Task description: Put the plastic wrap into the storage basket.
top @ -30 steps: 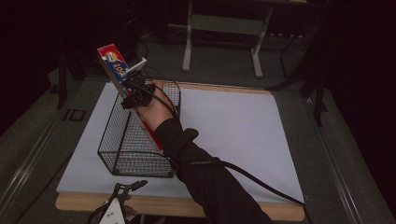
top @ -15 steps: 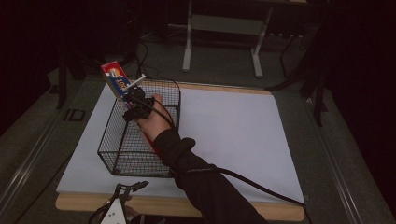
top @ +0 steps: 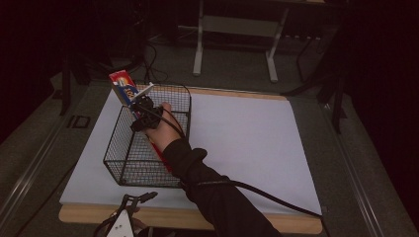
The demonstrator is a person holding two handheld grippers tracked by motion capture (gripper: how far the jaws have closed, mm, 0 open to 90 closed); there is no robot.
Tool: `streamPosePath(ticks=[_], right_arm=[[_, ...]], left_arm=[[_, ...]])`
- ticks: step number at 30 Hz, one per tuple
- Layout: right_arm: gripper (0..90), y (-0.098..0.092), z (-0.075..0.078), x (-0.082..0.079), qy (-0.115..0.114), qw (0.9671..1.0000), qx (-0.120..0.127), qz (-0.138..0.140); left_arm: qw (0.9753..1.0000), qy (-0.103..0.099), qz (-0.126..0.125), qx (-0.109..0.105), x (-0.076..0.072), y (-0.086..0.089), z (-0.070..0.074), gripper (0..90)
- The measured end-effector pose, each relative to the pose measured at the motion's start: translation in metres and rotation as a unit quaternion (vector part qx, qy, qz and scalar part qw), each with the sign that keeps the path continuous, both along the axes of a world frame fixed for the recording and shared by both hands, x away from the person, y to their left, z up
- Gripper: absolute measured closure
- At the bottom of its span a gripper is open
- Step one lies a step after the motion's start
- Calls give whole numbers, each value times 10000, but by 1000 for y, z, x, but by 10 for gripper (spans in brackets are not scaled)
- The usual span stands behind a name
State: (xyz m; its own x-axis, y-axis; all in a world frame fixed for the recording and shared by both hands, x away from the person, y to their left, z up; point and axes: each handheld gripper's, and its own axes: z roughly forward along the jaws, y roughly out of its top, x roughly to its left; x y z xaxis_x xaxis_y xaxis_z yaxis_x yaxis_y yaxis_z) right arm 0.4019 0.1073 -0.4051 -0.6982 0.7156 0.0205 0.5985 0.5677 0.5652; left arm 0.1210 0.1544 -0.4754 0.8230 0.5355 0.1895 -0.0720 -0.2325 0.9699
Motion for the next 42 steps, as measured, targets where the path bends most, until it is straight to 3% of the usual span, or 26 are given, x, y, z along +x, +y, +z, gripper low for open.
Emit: streamPosePath(ticks=[5, 6, 8, 21, 28, 42], right_arm=[[387, 0, -2, 2, 80, 9999, -58, -45], [388, 1, -8, 3, -15, 9997, -235, -34], [389, 2, -11, 5, -31, 9993, -358, -47], [379, -10, -24, -1, 290, 9992, -278, 16], [373, -12, -25, -3, 196, 9995, -249, 88], [364, -21, -35, 17, 396, 9983, -220, -370]], left_arm=[[10000, 4, -20, 13, 0, -1, 0, 1], [10000, 0, -18, 21, 0, -1, 0, 1], [10000, 6, -17, 12, 1, -1, 0, 1], [10000, 20, -38, 50, 1, -2, -1, 1], [9999, 44, -48, 92, 2, -3, -1, 1], [9999, 70, -62, 88, 2, -3, -2, 1]])
